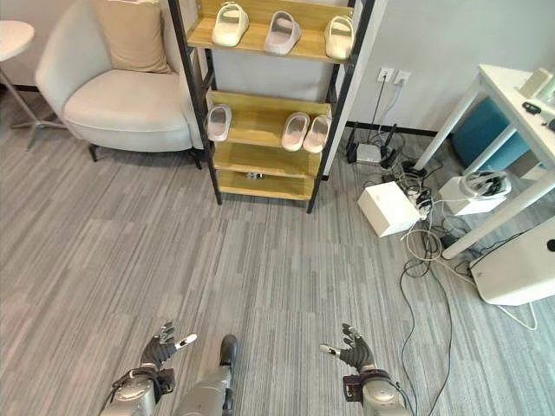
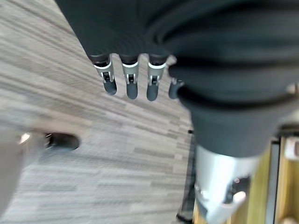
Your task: Arrange the slippers neatly on the shoe rack.
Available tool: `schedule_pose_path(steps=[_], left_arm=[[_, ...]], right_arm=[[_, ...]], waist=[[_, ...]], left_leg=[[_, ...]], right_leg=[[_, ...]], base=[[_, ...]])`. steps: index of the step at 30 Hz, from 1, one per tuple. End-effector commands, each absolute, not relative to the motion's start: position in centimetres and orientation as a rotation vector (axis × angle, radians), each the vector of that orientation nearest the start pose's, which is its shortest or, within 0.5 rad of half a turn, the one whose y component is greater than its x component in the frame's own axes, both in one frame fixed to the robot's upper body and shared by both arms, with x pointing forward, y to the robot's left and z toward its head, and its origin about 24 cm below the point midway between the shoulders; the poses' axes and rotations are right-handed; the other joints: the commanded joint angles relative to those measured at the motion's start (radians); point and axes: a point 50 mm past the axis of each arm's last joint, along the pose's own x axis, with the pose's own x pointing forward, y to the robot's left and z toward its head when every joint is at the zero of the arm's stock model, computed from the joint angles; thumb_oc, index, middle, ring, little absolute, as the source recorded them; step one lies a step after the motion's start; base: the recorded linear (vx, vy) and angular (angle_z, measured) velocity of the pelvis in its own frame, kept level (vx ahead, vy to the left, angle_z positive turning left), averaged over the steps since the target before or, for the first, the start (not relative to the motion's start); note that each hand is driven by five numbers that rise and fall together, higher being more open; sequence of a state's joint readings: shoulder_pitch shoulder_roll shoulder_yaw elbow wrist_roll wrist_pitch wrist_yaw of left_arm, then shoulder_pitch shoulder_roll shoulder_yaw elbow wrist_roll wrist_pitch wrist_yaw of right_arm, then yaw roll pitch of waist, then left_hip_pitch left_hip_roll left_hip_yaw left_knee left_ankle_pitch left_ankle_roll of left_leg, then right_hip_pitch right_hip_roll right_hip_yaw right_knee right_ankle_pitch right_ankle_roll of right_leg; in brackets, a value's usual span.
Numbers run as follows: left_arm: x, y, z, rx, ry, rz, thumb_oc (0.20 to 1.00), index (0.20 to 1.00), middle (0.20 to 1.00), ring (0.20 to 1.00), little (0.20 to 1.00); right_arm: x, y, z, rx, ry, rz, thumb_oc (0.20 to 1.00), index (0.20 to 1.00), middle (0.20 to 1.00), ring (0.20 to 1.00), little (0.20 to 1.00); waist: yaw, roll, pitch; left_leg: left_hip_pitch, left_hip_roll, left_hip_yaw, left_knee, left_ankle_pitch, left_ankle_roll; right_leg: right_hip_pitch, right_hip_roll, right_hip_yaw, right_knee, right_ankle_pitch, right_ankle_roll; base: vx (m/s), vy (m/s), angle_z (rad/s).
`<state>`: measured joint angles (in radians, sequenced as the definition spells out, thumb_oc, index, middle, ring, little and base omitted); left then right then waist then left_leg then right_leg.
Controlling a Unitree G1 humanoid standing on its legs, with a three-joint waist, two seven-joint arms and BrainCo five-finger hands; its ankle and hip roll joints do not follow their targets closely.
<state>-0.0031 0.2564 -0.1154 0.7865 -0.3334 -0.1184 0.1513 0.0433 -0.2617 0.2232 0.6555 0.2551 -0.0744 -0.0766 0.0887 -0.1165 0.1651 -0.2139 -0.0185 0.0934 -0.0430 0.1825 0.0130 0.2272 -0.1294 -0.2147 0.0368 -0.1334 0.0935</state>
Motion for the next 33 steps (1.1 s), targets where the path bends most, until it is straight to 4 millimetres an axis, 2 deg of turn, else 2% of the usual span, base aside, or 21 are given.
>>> schedule_pose_path(steps=[1, 3, 4, 5, 8, 10, 12, 13, 16, 18, 19, 20, 22, 24, 25, 26, 28, 30, 31, 32, 33], left_arm=[[19.7, 22.5, -9.0, 0.074, 0.577, 0.207, 1.000, 1.000, 1.000, 1.000, 1.000], [19.8, 22.5, -9.0, 0.078, 0.579, 0.203, 1.000, 1.000, 1.000, 1.000, 1.000], [19.8, 22.4, -8.9, 0.090, 0.578, 0.187, 1.000, 1.000, 1.000, 1.000, 1.000], [19.9, 22.4, -8.8, 0.091, 0.575, 0.184, 1.000, 1.000, 1.000, 1.000, 1.000], [20.1, 22.3, -8.7, 0.090, 0.569, 0.177, 1.000, 1.000, 1.000, 1.000, 1.000], [20.7, 22.2, -8.5, 0.090, 0.558, 0.178, 1.000, 1.000, 1.000, 1.000, 1.000], [21.1, 22.1, -8.4, 0.093, 0.550, 0.179, 1.000, 1.000, 1.000, 1.000, 1.000], [21.6, 22.0, -8.1, 0.094, 0.538, 0.181, 1.000, 1.000, 1.000, 1.000, 1.000], [21.7, 21.7, -8.4, 0.090, 0.550, 0.178, 1.000, 1.000, 1.000, 1.000, 1.000], [21.7, 21.7, -8.5, 0.076, 0.554, 0.188, 1.000, 1.000, 1.000, 1.000, 1.000], [21.8, 21.6, -8.5, 0.033, 0.552, 0.211, 1.000, 1.000, 1.000, 1.000, 1.000], [21.8, 21.6, -8.5, 0.033, 0.552, 0.211, 1.000, 1.000, 1.000, 1.000, 1.000], [21.7, 21.5, -8.7, 0.028, 0.561, 0.211, 1.000, 1.000, 1.000, 1.000, 1.000], [21.2, 21.6, -9.1, 0.035, 0.582, 0.212, 1.000, 1.000, 1.000, 1.000, 1.000], [20.8, 21.7, -9.4, 0.045, 0.599, 0.215, 1.000, 1.000, 1.000, 1.000, 1.000], [20.6, 21.9, -9.4, 0.049, 0.604, 0.219, 1.000, 1.000, 1.000, 1.000, 1.000], [19.6, 22.1, -9.9, 0.038, 0.630, 0.233, 1.000, 1.000, 1.000, 1.000, 1.000], [19.5, 22.4, -9.9, 0.047, 0.634, 0.231, 1.000, 1.000, 1.000, 1.000, 1.000], [19.5, 22.5, -9.9, 0.049, 0.632, 0.234, 1.000, 1.000, 1.000, 1.000, 1.000], [19.8, 22.8, -9.6, 0.060, 0.622, 0.234, 1.000, 1.000, 1.000, 1.000, 1.000], [19.8, 22.9, -9.5, 0.061, 0.616, 0.233, 1.000, 1.000, 1.000, 1.000, 1.000]], right_arm=[[20.6, -19.8, -7.8, -0.115, 0.530, -0.013, 1.000, 1.000, 1.000, 1.000, 1.000], [20.8, -19.5, -7.7, -0.111, 0.524, -0.008, 1.000, 1.000, 1.000, 1.000, 1.000], [20.9, -19.2, -7.7, -0.105, 0.520, -0.001, 1.000, 1.000, 1.000, 1.000, 1.000], [20.8, -19.2, -7.7, -0.105, 0.523, -0.002, 1.000, 1.000, 1.000, 1.000, 1.000], [20.7, -19.4, -7.6, -0.102, 0.521, -0.007, 1.000, 1.000, 1.000, 1.000, 1.000], [20.4, -19.9, -7.7, -0.098, 0.526, -0.031, 1.000, 1.000, 1.000, 1.000, 1.000], [20.1, -19.9, -7.7, -0.097, 0.529, -0.038, 1.000, 1.000, 1.000, 1.000, 1.000], [19.8, -20.0, -7.8, -0.105, 0.531, -0.036, 1.000, 1.000, 1.000, 1.000, 1.000], [19.2, -20.2, -8.1, -0.104, 0.547, -0.032, 1.000, 1.000, 1.000, 1.000, 1.000], [19.1, -20.4, -8.1, -0.110, 0.550, -0.029, 1.000, 1.000, 1.000, 1.000, 1.000], [19.2, -21.1, -7.8, -0.127, 0.544, -0.022, 1.000, 1.000, 1.000, 1.000, 1.000], [19.2, -21.1, -7.8, -0.127, 0.544, -0.022, 1.000, 1.000, 1.000, 1.000, 1.000], [19.3, -21.6, -7.8, -0.136, 0.547, -0.032, 1.000, 1.000, 1.000, 1.000, 1.000], [19.2, -21.8, -7.8, -0.143, 0.553, -0.038, 1.000, 1.000, 1.000, 1.000, 1.000], [19.3, -21.7, -7.9, -0.150, 0.553, -0.037, 1.000, 1.000, 1.000, 1.000, 1.000], [19.6, -21.4, -7.8, -0.154, 0.548, -0.026, 1.000, 1.000, 1.000, 1.000, 1.000], [19.6, -20.6, -8.0, -0.158, 0.556, 0.011, 1.000, 1.000, 1.000, 1.000, 1.000], [19.9, -19.9, -8.1, -0.146, 0.553, 0.025, 1.000, 1.000, 1.000, 1.000, 1.000], [20.2, -19.5, -7.9, -0.139, 0.541, 0.036, 1.000, 1.000, 1.000, 1.000, 1.000], [20.4, -18.8, -7.7, -0.134, 0.529, 0.065, 1.000, 1.000, 1.000, 1.000, 1.000], [20.3, -19.0, -7.8, -0.138, 0.537, 0.061, 1.000, 1.000, 1.000, 1.000, 1.000]], waist=[[0.029, 0.028, 0.021], [0.025, 0.030, 0.031], [0.010, 0.045, 0.040], [0.002, 0.052, 0.046], [-0.017, 0.060, 0.057], [-0.046, 0.057, 0.066], [-0.062, 0.051, 0.064], [-0.073, 0.045, 0.056], [-0.086, 0.037, 0.029], [-0.091, 0.046, 0.016], [-0.084, 0.048, 0.029], [-0.085, 0.049, 0.029], [-0.069, 0.039, 0.035], [-0.052, 0.040, 0.030], [-0.032, 0.051, 0.028], [-0.012, 0.058, 0.025], [0.004, 0.046, 0.009], [0.011, 0.035, 0.008], [0.017, 0.035, 0.016], [0.000, 0.049, 0.043], [-0.005, 0.051, 0.045]], left_leg=[[0.053, 0.065, 0.002, 0.063, -0.099, -0.044], [0.067, 0.061, 0.010, 0.068, -0.112, -0.034], [0.117, 0.054, 0.010, 0.056, -0.137, -0.020], [0.139, 0.052, 0.010, 0.046, -0.143, -0.018], [0.181, 0.048, -0.003, 0.028, -0.153, -0.024], [0.235, 0.045, -0.016, 0.009, -0.180, -0.041], [0.274, 0.049, -0.028, -0.006, -0.199, -0.053], [0.305, 0.062, -0.033, -0.012, -0.220, -0.069], [0.339, 0.085, -0.047, -0.007, -0.244, -0.086], [0.341, 0.115, -0.055, 0.032, -0.243, -0.101], [0.257, 0.108, -0.097, 0.248, -0.183, -0.125], [0.256, 0.108, -0.098, 0.252, -0.185, -0.125], [0.171, 0.086, -0.097, 0.187, -0.199, -0.111], [0.115, 0.079, -0.087, 0.126, -0.170, -0.103], [0.059, 0.071, -0.081, 0.061, -0.089, -0.108], [0.039, 0.058, -0.072, 0.023, -0.047, -0.116], [0.074, 0.050, -0.082, 0.032, -0.083, -0.090], [0.086, 0.044, -0.063, 0.049, -0.107, -0.065], [0.096, 0.047, -0.050, 0.064, -0.125, -0.052], [0.158, 0.053, -0.035, 0.066, -0.160, -0.027], [0.178, 0.053, -0.036, 0.055, -0.165, -0.028]], right_leg=[[-0.204, -0.024, 0.074, 0.253, 0.113, 0.093], [-0.235, -0.034, 0.074, 0.322, 0.140, 0.101], [-0.295, -0.051, 0.062, 0.392, 0.188, 0.097], [-0.324, -0.053, 0.056, 0.397, 0.196, 0.092], [-0.354, -0.059, 0.033, 0.321, 0.189, 0.079], [-0.385, -0.045, 0.023, 0.131, 0.196, 0.078], [-0.398, -0.042, 0.017, 0.036, 0.228, 0.091], [-0.421, -0.052, -0.013, -0.003, 0.261, 0.106], [-0.391, -0.022, -0.001, -0.008, 0.244, 0.087], [-0.372, 0.005, -0.010, -0.004, 0.226, 0.068], [-0.313, 0.043, -0.016, -0.007, 0.175, 0.020], [-0.312, 0.043, -0.018, -0.007, 0.175, 0.020], [-0.264, 0.039, -0.015, -0.029, 0.144, 0.021], [-0.229, 0.044, -0.012, -0.043, 0.130, 0.021], [-0.189, 0.060, -0.002, -0.056, 0.113, 0.017], [-0.162, 0.078, 0.018, -0.065, 0.098, 0.015], [-0.146, 0.073, 0.034, -0.030, 0.066, 0.024], [-0.169, 0.057, 0.042, 0.084, 0.048, 0.037], [-0.207, 0.039, 0.034, 0.173, 0.058, 0.055], [-0.330, -0.013, 0.026, 0.367, 0.145, 0.094], [-0.341, -0.028, 0.015, 0.345, 0.150, 0.089]], base=[[0.15, 0.288, -0.15], [0.11, 0.159, -0.15], [0.18, 0.159, 0.27], [0.27, 0.179, 0.24], [0.23, 0.019, 0.06], [0.33, -0.083, 0.27], [0.37, -0.159, 0.23], [0.40, -0.207, 0.25], [0.33, -0.205, 0.44], [0.38, -0.278, 0.59], [0.36, -0.299, 0.29], [0.38, -0.273, -0.04], [0.25, -0.049, -0.10], [0.31, 0.031, -0.02], [0.45, 0.108, -0.09], [0.52, 0.152, -0.53], [0.38, 0.145, -0.88], [0.20, 0.136, -0.87], [0.29, 0.217, -0.46], [0.30, 0.161, -0.33], [0.34, 0.085, -0.27]])
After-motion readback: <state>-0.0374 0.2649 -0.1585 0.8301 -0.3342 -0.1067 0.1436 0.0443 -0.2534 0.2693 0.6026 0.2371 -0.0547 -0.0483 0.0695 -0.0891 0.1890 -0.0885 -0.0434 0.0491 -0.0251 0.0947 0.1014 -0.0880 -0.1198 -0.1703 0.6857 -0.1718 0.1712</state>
